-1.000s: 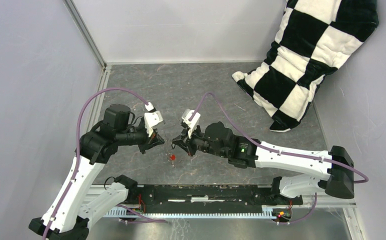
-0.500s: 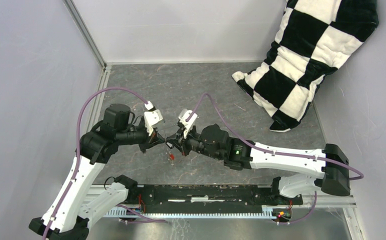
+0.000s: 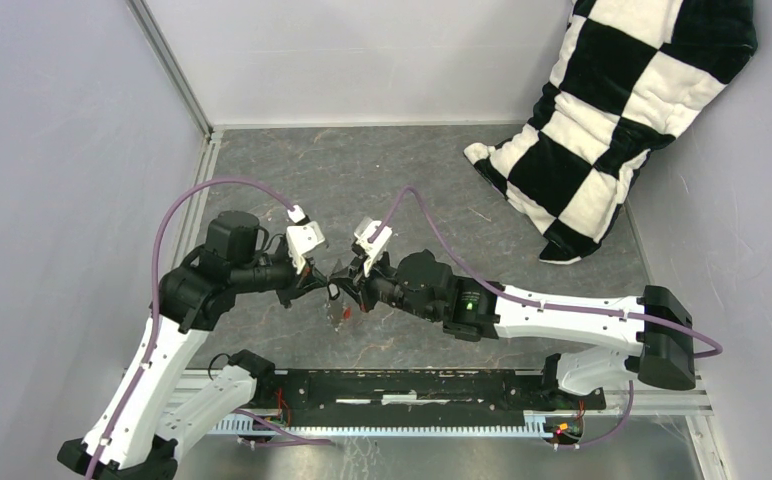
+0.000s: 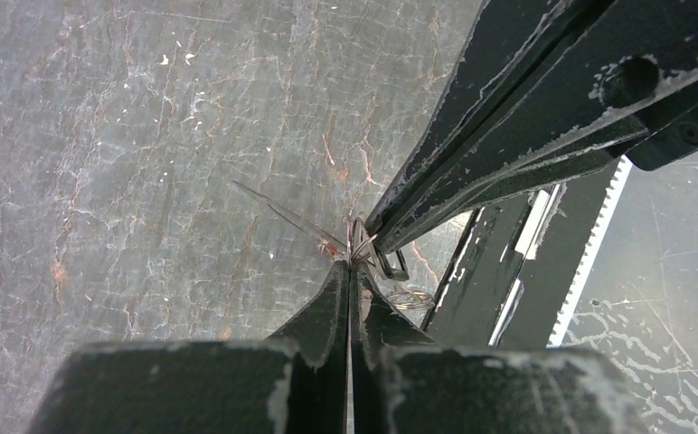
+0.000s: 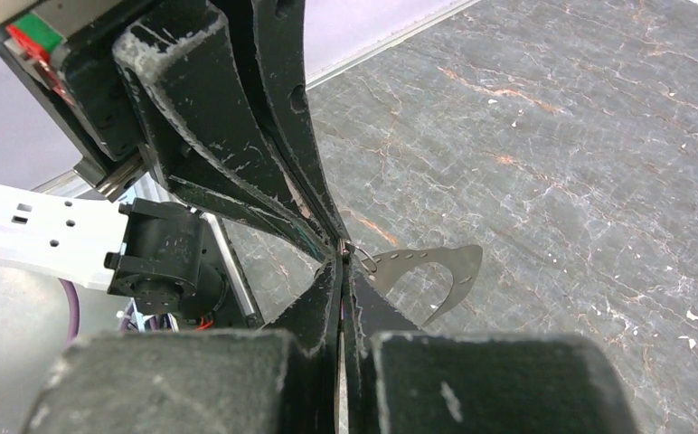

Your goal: Put the keys on the keyring

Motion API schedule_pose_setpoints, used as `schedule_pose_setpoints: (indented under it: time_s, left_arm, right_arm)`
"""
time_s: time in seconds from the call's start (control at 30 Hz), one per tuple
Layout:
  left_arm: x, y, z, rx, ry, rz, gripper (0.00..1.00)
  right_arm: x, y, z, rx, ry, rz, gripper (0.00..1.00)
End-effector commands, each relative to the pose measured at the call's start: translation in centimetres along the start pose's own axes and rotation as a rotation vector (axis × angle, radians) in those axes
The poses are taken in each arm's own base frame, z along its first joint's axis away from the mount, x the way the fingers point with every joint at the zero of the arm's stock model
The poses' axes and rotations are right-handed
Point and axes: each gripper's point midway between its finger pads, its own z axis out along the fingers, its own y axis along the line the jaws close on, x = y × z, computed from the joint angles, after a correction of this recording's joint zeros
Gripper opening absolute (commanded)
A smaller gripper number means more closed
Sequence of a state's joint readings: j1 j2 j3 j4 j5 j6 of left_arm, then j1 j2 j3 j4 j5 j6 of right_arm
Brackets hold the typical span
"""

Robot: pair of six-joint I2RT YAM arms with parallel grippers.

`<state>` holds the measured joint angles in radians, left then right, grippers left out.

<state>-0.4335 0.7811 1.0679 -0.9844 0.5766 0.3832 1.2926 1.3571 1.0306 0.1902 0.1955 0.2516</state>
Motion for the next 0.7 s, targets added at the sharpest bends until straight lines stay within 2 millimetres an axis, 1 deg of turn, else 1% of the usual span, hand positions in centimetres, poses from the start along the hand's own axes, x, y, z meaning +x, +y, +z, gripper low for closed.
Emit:
schedule_pose_setpoints:
  time_s: [0.0, 0.17, 0.43, 0.67]
  left_arm:
    - [-1.0, 0.1, -0.2, -0.010, -0.052, 0.042, 0.02]
    - [-1.0, -0.1, -0.3, -0.006, -0.061, 0.059, 0.02]
    - [-1.7, -0.6, -0.8, -0.002, -0.121, 0.120, 0.02]
    - [-2.1, -0.8, -1.2, -0.007, -0.151, 0.150, 0.02]
  right_arm:
    - [-3.3, -0.2, -0.2, 0.043, -0.092, 0.043, 0.00]
    - [-3.4, -0.4, -0.3, 0.051, -0.099, 0.060, 0.00]
    - [-2.6, -0.7, -0.5, 0.068, -0.078, 0.078, 0.01]
    - [-2.5, -1.1, -0.9, 0.089, -0.083, 0.094, 0.00]
